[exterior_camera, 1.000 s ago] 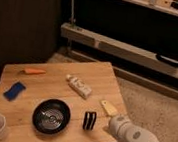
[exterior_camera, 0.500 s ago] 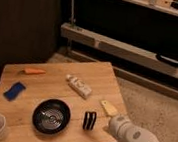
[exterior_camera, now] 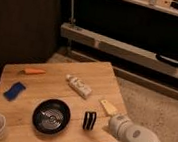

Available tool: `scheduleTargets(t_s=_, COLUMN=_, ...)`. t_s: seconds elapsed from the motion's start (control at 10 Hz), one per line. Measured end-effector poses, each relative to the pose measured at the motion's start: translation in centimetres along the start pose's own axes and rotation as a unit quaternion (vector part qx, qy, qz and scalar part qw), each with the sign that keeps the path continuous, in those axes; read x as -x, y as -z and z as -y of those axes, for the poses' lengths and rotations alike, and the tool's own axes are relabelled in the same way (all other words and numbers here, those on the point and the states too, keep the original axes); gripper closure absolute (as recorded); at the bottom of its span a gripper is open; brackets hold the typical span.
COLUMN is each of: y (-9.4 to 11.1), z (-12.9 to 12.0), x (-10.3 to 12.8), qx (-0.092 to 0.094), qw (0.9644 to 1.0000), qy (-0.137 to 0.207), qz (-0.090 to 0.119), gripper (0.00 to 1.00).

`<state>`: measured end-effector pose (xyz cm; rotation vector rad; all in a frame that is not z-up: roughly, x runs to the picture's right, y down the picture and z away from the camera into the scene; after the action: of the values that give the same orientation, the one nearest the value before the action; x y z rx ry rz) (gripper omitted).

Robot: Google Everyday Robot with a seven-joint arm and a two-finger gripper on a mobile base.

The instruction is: Knock the eraser over

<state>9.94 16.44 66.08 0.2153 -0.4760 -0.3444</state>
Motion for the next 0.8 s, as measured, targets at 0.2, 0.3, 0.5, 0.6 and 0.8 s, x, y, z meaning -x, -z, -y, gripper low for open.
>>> scheduleTargets(t_s=0.2, y=0.0, z=0.5, x=0.3, qx=0.000, qw=1.0000, qy=-0.003, qz=0.003, gripper=0.20)
scheduleTargets(t_s=0.3, y=-0.1, z=0.7, x=0.6, qx=-0.001, qw=1.0000, qy=-0.003, qz=0.008, gripper=0.22)
scheduleTargets(t_s=0.5, y=-0.3, z=1.1, x=1.3, qx=-0.009, qw=0.9996, qy=-0.001, qz=0.026, gripper=0.40)
scheduleTargets(t_s=0.6, y=-0.3, z=1.1, x=1.4, qx=-0.013, qw=0.9994, qy=-0.004, qz=0.033, gripper=0.48)
scheduleTargets(t_s=0.8, y=-0.6, z=1.1, x=2.1, qx=-0.015, qw=0.9987, qy=-0.006, qz=0.048, gripper=0.71)
